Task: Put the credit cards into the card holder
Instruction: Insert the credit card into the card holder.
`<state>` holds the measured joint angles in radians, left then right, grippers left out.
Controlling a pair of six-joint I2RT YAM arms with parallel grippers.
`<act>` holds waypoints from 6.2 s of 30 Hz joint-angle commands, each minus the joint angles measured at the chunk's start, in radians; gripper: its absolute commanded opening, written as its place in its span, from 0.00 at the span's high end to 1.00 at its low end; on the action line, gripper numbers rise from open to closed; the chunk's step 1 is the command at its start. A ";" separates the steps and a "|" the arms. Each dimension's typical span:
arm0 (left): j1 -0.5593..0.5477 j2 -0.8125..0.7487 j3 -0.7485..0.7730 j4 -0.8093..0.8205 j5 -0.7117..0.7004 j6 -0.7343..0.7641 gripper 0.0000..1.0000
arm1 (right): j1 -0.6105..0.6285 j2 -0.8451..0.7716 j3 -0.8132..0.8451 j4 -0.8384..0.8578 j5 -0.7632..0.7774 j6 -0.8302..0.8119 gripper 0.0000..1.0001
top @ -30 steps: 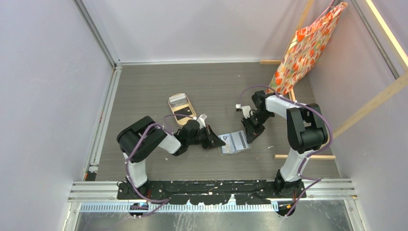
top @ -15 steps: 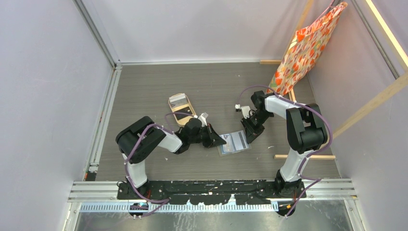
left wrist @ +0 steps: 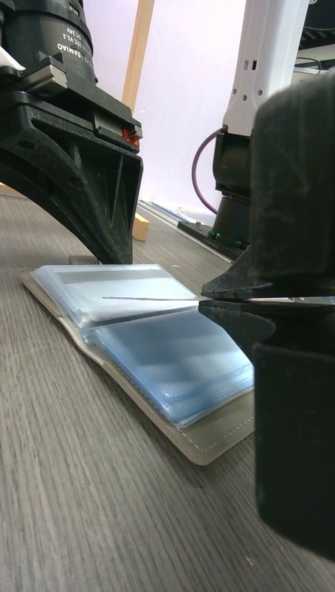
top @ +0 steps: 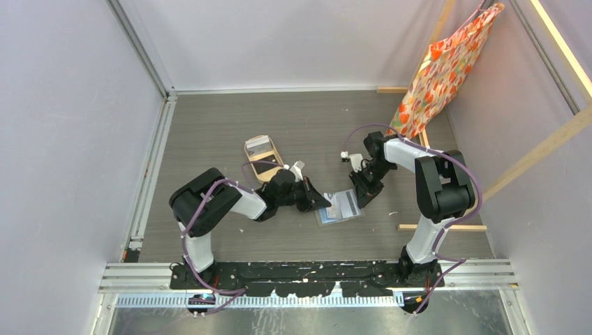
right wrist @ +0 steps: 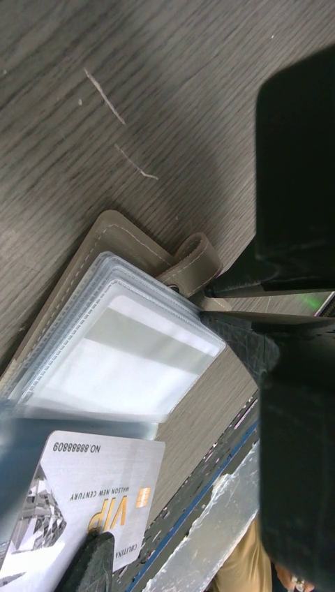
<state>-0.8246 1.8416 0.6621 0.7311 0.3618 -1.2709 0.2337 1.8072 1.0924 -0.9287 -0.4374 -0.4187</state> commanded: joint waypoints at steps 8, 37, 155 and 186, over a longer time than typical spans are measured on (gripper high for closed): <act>-0.010 0.026 0.015 0.002 -0.006 0.000 1.00 | 0.007 -0.019 0.032 -0.005 0.011 0.006 0.82; -0.013 0.105 0.008 0.060 -0.099 -0.115 1.00 | 0.032 -0.031 0.029 0.001 0.019 0.009 0.81; -0.093 0.057 0.452 -0.737 -0.137 0.325 0.64 | 0.113 0.042 0.056 0.021 0.052 0.099 0.90; -0.088 -0.002 0.402 -0.618 -0.106 0.293 0.63 | 0.034 -0.037 0.035 0.020 0.032 0.076 0.83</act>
<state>-0.9161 1.9053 1.0668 0.1379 0.2806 -1.0088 0.2665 1.7660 1.1286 -0.9188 -0.4030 -0.3485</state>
